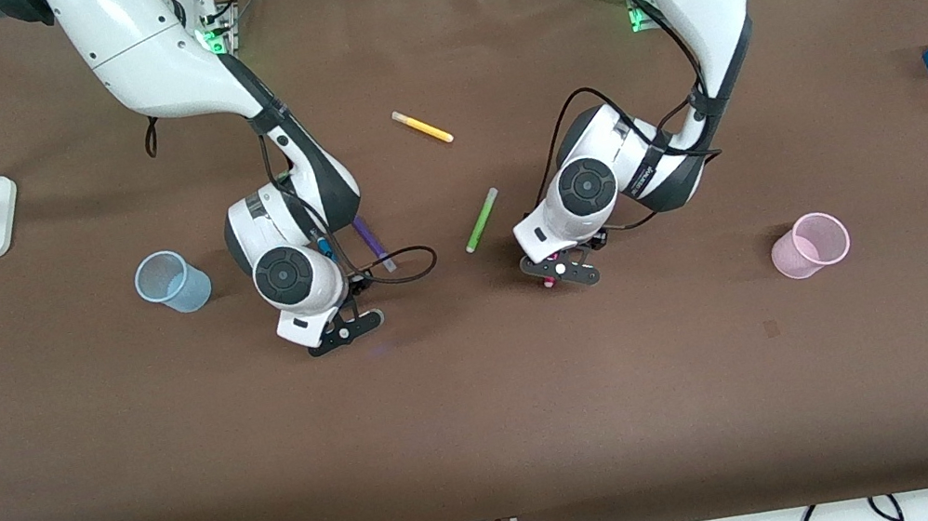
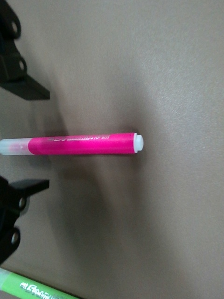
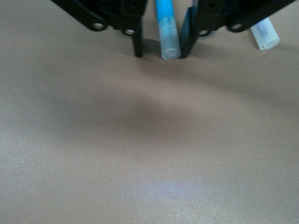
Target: Place pink and blue markers in matching cups
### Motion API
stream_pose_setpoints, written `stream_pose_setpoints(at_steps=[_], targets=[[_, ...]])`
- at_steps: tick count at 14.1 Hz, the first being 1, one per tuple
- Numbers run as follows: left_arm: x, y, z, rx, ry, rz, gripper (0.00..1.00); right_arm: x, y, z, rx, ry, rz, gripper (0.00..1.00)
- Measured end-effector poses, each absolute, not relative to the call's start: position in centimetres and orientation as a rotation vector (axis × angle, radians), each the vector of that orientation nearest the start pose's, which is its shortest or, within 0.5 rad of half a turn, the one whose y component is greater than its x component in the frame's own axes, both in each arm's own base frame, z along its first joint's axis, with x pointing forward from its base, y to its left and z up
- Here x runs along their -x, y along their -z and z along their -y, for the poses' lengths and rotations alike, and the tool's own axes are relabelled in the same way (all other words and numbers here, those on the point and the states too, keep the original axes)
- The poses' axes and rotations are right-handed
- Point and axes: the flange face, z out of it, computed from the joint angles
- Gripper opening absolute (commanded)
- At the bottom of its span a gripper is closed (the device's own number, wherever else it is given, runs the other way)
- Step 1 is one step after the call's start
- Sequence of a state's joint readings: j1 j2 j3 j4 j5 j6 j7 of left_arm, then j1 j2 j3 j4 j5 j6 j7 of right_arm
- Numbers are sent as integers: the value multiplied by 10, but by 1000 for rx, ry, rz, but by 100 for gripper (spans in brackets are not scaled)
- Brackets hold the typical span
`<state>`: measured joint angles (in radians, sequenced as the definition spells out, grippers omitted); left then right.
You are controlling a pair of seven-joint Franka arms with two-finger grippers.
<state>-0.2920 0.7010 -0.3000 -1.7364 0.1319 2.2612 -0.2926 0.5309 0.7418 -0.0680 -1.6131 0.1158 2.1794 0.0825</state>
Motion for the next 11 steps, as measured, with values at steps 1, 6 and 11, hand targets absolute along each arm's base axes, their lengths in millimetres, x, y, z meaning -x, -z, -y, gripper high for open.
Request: stream_pose_setpoints(at_steps=[1, 6, 11], targets=[[-549, -176, 348, 3115, -276, -531, 30, -598, -178, -309, 3095, -277, 499, 0], [-547, -174, 347, 3110, -283, -533, 0, -615, -230, -299, 3048, -188, 670, 0], [-556, -220, 326, 3006, -446, -501, 0, -631, -342, -202, 2776, -276, 1155, 0]])
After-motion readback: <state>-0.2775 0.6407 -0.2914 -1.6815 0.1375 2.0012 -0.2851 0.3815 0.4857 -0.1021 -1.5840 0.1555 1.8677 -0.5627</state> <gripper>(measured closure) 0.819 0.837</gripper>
